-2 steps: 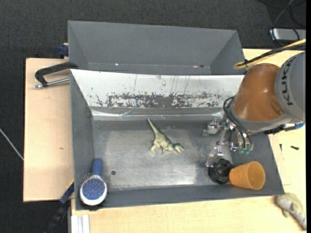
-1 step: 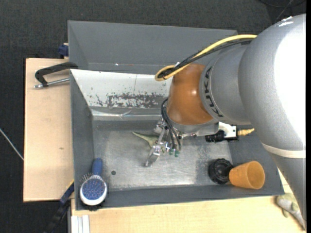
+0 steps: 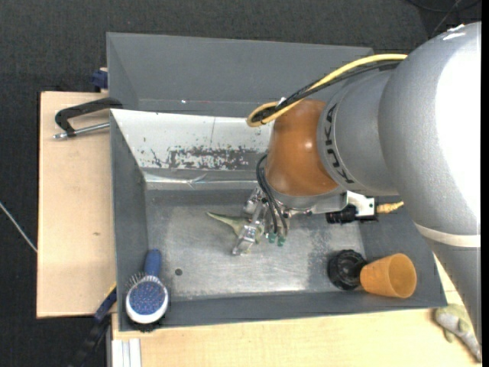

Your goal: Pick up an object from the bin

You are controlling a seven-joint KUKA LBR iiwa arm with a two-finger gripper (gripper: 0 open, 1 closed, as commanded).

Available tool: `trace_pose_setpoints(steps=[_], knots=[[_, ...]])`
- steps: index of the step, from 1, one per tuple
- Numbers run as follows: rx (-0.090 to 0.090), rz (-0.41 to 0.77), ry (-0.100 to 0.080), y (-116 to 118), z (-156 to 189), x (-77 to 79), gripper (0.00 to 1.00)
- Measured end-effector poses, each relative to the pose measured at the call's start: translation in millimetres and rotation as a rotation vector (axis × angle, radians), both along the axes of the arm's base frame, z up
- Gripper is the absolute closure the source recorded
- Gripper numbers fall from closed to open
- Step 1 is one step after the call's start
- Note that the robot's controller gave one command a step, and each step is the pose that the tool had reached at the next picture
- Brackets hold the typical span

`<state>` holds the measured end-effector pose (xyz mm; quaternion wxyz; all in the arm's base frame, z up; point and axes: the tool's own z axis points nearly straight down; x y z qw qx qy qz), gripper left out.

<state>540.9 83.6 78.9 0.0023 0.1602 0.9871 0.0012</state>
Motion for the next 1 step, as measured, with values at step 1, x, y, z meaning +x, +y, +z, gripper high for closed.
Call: trace_pose_setpoints(steps=[1], knots=[[0.0, -0.018, -0.008, -18.1, 144.1, 2.7, 1.0]])
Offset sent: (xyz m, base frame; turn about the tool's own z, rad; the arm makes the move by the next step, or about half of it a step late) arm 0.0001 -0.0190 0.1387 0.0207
